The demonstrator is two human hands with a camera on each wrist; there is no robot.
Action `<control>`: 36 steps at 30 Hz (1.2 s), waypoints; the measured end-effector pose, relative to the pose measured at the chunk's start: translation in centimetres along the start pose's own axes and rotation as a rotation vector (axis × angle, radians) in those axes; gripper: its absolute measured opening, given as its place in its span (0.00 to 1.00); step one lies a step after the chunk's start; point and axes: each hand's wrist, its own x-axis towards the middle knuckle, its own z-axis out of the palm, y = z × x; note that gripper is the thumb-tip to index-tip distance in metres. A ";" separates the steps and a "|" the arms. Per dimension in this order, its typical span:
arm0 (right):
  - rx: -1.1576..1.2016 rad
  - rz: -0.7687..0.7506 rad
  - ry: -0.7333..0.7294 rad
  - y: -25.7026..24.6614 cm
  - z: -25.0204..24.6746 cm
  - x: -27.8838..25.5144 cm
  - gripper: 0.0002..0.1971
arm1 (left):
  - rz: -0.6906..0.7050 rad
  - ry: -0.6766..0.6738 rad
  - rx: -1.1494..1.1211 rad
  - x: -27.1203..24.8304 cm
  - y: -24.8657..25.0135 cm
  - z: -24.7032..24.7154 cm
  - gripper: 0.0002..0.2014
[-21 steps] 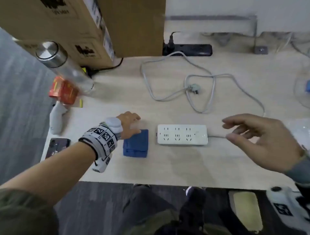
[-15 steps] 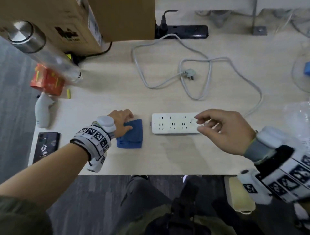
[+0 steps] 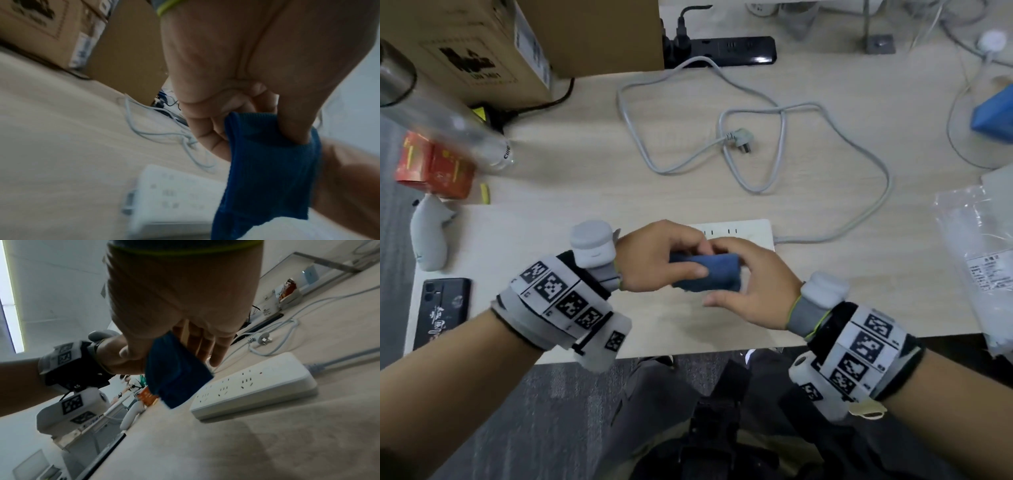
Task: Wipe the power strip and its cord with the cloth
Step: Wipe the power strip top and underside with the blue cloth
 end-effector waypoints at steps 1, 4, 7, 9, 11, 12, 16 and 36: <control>0.056 0.026 0.049 0.1 -0.3 -0.1 0.23 | 0.014 -0.008 -0.080 0.9 0.6 0.3 0.02; 0.116 0.099 0.201 1.4 -1.6 -0.2 0.11 | 0.024 0.114 -0.212 3.0 0.7 0.9 0.04; 0.153 0.165 0.289 3.4 -3.9 0.2 0.07 | -0.066 0.378 -0.101 3.9 -2.2 0.8 0.05; 0.122 0.217 0.402 4.5 -5.8 0.7 0.05 | -0.134 0.509 0.022 3.2 -4.3 0.8 0.08; 0.024 0.226 0.521 5.2 -7.4 1.4 0.05 | -0.189 0.547 0.192 2.1 -6.3 0.9 0.20; -0.015 0.217 0.560 5.5 -7.8 1.7 0.06 | -0.233 0.515 0.270 1.6 -7.1 1.0 0.29; -0.271 0.031 0.423 6.2 -5.3 2.4 0.13 | -0.372 0.359 0.394 0.9 -9.7 1.7 0.54; -0.655 -0.319 -0.067 9.0 -0.6 5.7 0.21 | -0.230 0.272 0.447 2.4 -11.5 1.8 0.43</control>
